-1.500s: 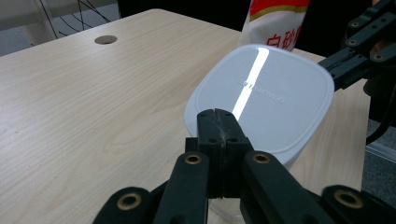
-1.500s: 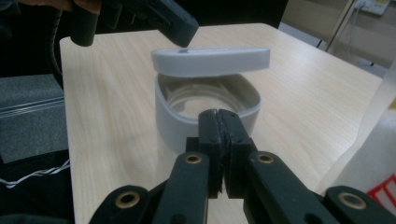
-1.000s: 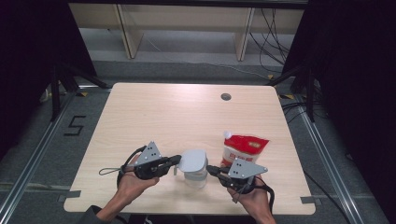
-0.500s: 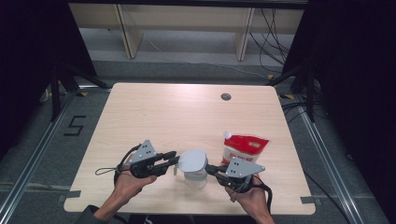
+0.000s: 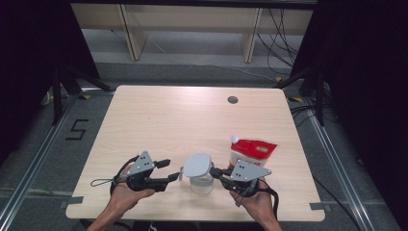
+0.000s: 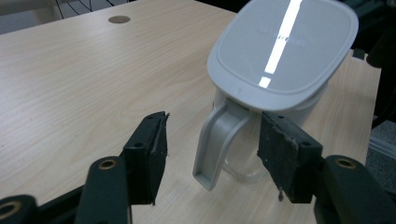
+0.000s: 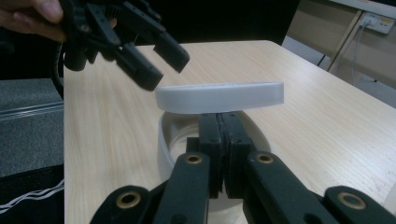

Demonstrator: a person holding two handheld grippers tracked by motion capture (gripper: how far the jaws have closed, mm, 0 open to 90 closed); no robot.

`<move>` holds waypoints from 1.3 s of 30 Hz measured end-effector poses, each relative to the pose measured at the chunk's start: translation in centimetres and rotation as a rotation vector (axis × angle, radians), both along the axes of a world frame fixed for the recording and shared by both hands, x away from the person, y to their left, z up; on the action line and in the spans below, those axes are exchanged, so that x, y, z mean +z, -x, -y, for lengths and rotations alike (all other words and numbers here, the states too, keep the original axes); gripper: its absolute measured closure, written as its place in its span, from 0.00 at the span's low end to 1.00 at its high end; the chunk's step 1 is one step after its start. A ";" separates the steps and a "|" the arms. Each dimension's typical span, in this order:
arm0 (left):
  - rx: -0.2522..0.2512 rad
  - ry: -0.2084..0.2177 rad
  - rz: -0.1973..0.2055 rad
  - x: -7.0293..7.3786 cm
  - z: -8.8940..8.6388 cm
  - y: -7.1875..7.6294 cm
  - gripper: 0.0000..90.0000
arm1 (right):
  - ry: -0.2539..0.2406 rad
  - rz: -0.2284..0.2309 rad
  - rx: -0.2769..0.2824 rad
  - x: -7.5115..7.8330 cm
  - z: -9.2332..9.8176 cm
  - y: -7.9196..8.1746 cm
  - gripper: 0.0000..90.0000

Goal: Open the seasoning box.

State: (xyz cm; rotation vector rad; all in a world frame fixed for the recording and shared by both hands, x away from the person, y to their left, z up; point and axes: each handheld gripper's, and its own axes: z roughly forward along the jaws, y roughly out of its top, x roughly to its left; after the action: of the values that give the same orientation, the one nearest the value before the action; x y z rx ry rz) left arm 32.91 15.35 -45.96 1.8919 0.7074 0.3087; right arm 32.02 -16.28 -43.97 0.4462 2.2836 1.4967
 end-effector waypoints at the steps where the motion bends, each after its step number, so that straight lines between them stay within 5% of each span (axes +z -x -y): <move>1: 0.008 -0.013 0.001 -0.2 -0.1 0.1 0.42 | -0.002 -0.002 -0.009 0.1 0.0 0.0 1.00; 5: 0.006 -0.045 0.012 -0.8 -0.4 0.1 0.35 | -0.007 0.024 0.005 0.5 -0.5 -0.2 0.99; 14: 0.053 -0.045 -0.013 -2.0 -1.0 0.2 0.27 | -0.002 0.029 0.035 1.1 -2.1 -0.4 0.99; 39: 0.046 -0.082 -0.005 -2.6 -1.2 0.5 0.23 | -0.003 0.038 0.086 1.5 -4.9 -1.0 0.97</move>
State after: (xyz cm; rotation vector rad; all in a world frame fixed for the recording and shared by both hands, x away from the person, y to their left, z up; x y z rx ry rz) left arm 32.38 16.50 -48.54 1.9569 0.7526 0.3675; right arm 32.99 -11.33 -42.49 0.3210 2.2982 1.5357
